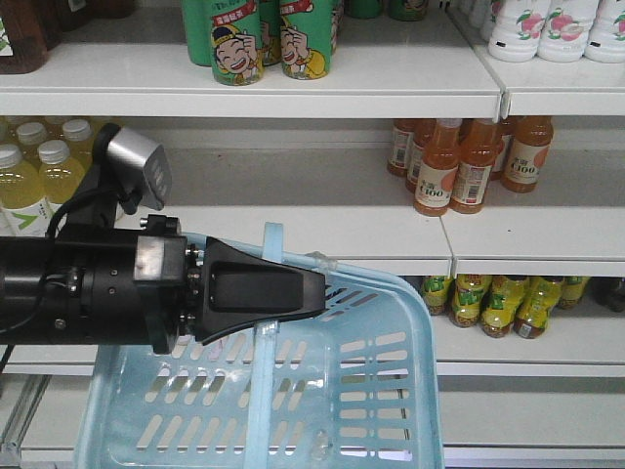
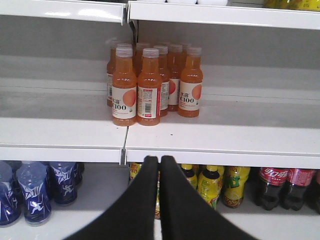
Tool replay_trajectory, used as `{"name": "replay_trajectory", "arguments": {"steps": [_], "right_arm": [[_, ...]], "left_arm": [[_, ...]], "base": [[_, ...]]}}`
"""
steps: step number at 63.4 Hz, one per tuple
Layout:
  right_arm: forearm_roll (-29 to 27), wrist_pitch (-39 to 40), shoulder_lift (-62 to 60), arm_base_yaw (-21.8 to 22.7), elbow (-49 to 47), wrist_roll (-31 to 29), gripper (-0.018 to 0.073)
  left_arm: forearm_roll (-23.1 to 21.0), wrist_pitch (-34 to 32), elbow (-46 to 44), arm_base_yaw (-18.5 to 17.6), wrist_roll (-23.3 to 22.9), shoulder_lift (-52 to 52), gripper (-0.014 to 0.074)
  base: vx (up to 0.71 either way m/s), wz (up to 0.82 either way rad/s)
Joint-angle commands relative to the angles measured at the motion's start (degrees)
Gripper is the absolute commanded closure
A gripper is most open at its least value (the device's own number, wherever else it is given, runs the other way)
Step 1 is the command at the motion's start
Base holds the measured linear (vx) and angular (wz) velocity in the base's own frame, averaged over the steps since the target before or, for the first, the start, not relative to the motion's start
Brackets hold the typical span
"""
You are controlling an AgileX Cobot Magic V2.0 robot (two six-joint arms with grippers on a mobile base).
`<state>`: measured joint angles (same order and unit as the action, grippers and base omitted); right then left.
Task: Place coke in basket with both arms
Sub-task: 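Lift the basket off the shelf with the left gripper, then turn the base away from the shelf holding the basket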
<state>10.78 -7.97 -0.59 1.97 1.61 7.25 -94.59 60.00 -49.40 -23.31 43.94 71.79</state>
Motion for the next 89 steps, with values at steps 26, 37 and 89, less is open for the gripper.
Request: {"name": "replay_trajectory", "arguments": {"steps": [26, 37, 89], "right_arm": [[0.42, 4.1, -1.03, 0.22, 0.53, -0.51, 0.0561], [0.42, 4.1, -1.03, 0.22, 0.53, -0.51, 0.0561], [0.42, 4.1, -1.03, 0.22, 0.53, -0.51, 0.0561]], "left_arm": [[-7.4, 1.9, -1.58, -0.33, 0.49, -1.48, 0.0603], [-7.4, 1.9, -1.58, -0.33, 0.49, -1.48, 0.0603], [-7.4, 1.83, -1.58, -0.33, 0.49, -1.48, 0.0603]], "base": [[0.0, -0.01], [-0.03, -0.12], [-0.06, -0.44]]}}
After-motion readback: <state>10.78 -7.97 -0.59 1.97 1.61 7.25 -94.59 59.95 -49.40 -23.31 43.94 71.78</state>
